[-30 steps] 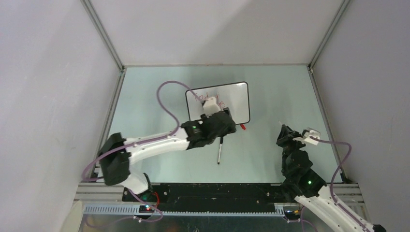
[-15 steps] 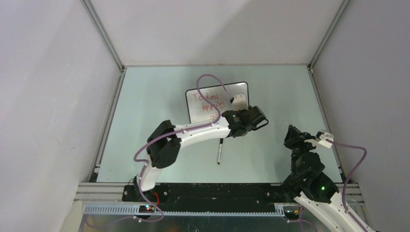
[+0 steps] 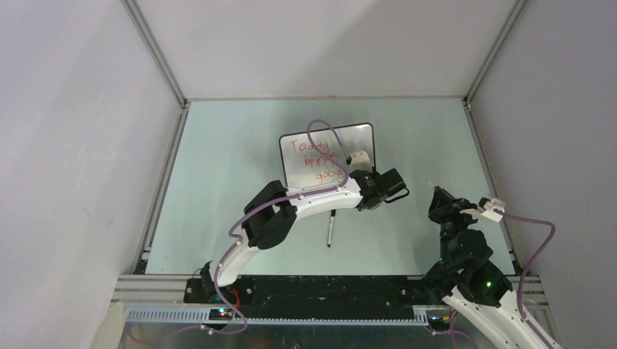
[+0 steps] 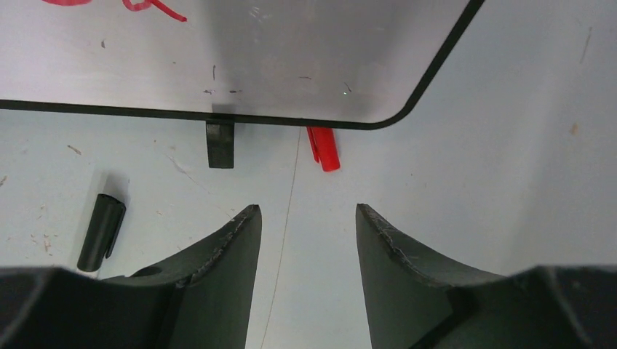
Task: Write a sentence on the whiteboard
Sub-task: Move the pen cap to the center of the board.
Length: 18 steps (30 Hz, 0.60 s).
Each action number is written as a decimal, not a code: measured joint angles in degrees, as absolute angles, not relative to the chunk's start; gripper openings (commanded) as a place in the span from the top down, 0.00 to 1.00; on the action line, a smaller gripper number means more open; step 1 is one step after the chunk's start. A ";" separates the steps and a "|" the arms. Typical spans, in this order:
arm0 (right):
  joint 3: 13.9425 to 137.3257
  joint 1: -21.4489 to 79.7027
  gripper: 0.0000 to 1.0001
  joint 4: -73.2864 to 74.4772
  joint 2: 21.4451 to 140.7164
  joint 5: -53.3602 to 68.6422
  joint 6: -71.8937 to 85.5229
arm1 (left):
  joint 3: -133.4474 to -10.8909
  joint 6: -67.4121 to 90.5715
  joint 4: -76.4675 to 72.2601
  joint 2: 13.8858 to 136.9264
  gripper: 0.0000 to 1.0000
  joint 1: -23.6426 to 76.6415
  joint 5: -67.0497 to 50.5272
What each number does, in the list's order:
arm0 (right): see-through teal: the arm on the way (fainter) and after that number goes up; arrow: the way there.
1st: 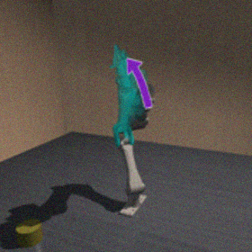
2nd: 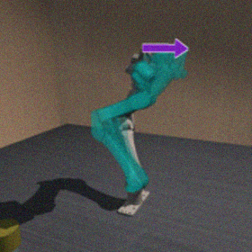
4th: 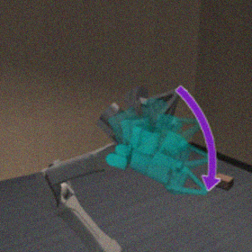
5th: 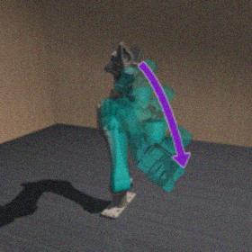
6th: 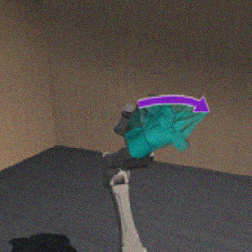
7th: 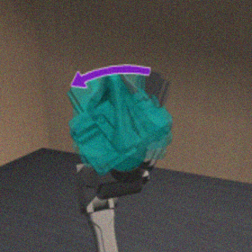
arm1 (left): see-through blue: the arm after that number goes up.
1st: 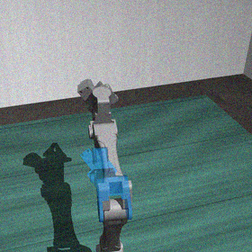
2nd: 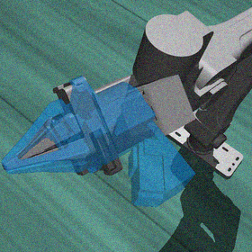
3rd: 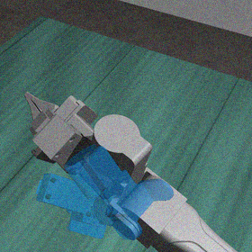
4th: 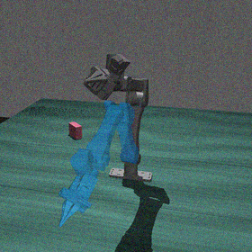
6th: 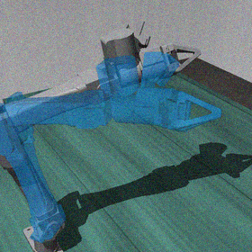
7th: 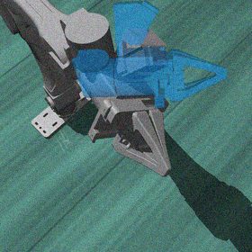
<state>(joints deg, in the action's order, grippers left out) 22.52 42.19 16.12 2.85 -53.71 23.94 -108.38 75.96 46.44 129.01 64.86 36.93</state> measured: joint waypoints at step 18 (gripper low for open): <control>22.52 39.31 1.00 15.14 2.94 -48.84 23.75 | -110.43 76.95 43.59 135.41 0.53 64.86 45.54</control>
<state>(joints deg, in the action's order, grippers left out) 22.52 39.31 15.14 2.94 -48.84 23.75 -110.43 76.95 43.59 135.41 64.86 45.54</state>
